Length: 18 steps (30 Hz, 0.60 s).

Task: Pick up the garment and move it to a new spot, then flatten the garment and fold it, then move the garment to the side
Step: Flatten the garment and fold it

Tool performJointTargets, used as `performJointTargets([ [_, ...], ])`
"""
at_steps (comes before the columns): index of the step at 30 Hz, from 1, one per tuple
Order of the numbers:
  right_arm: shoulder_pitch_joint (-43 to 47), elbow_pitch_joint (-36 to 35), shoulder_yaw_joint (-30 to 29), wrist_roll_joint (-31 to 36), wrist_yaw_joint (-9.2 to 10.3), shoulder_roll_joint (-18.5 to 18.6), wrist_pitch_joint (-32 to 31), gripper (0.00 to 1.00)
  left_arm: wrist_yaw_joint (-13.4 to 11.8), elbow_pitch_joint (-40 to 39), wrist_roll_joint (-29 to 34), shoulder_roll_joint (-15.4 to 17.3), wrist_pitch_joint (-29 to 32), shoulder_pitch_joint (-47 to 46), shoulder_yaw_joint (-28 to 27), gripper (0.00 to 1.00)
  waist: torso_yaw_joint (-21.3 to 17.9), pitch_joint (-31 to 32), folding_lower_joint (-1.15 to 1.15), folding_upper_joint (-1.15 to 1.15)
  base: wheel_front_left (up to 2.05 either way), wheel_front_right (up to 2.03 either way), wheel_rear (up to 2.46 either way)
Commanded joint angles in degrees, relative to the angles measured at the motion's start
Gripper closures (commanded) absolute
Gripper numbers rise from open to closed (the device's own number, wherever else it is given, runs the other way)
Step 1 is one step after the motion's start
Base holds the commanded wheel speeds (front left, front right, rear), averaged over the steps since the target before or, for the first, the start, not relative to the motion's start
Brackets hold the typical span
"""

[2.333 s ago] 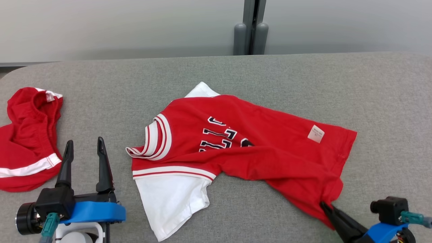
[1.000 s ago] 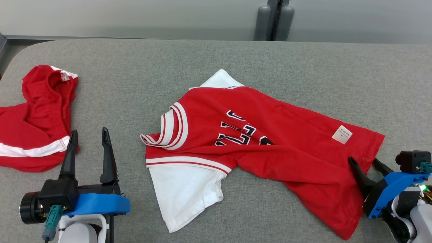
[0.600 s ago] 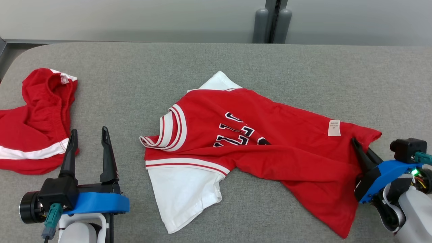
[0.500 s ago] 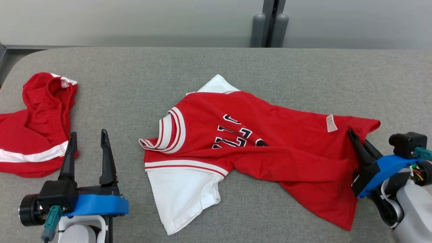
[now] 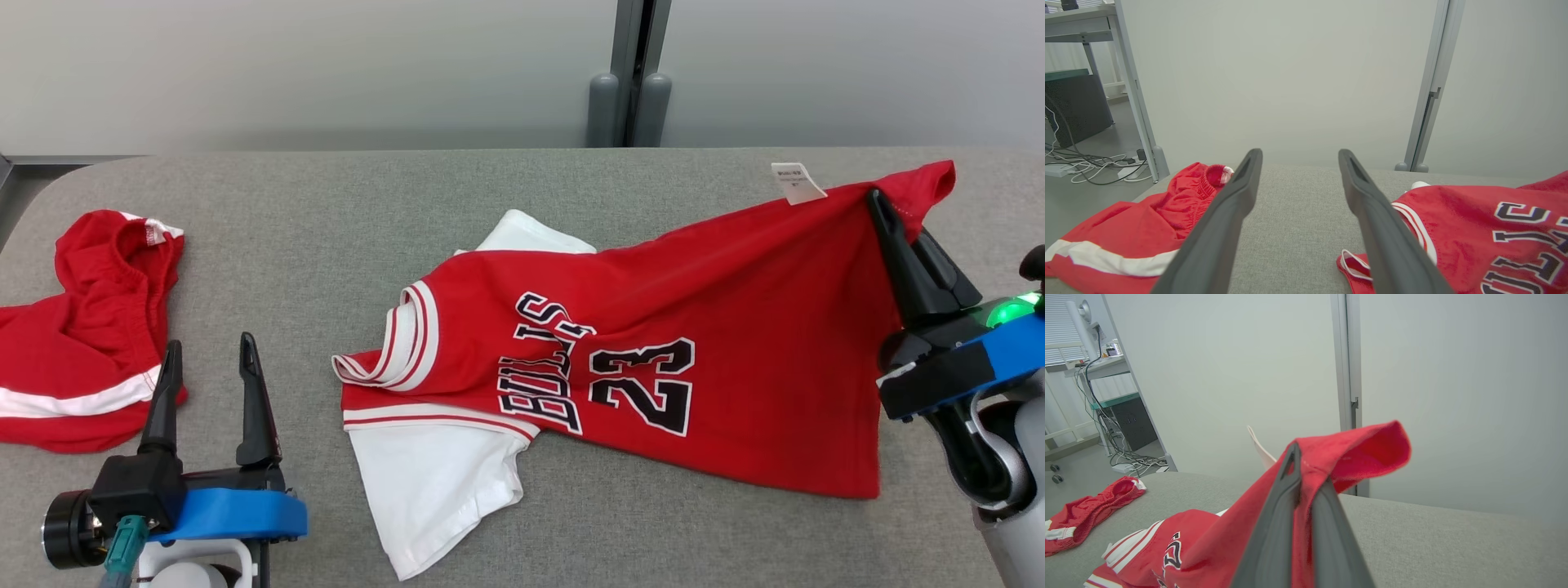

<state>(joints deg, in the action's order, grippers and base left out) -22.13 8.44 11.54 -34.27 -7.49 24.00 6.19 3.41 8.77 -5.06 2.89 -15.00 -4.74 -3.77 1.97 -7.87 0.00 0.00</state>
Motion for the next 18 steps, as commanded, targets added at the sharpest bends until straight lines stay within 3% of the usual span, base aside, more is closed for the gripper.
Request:
performJointTargets([
  [1,0.9,-1.1,-0.6,0.3,-0.01,-0.2,-0.4,1.00,0.0,-0.2,0.0,0.0,-0.3,0.6,-0.3,0.00,0.0,0.1,0.00,0.00,0.00,0.00,0.00],
  [10,6.3,-16.2,-8.3,2.6,-0.01,-3.8,-7.1,1.00,-0.2,-0.5,0.3,0.0,-0.3,1.4,-0.3,0.00,-0.1,1.3,0.00,0.00,0.00,0.00,0.00],
  [18,8.8,-19.6,-10.0,4.7,-0.01,-6.7,-10.7,1.00,0.1,-0.5,0.2,0.0,-0.3,1.4,0.0,0.00,0.2,1.3,0.00,0.00,0.00,0.00,0.00],
])
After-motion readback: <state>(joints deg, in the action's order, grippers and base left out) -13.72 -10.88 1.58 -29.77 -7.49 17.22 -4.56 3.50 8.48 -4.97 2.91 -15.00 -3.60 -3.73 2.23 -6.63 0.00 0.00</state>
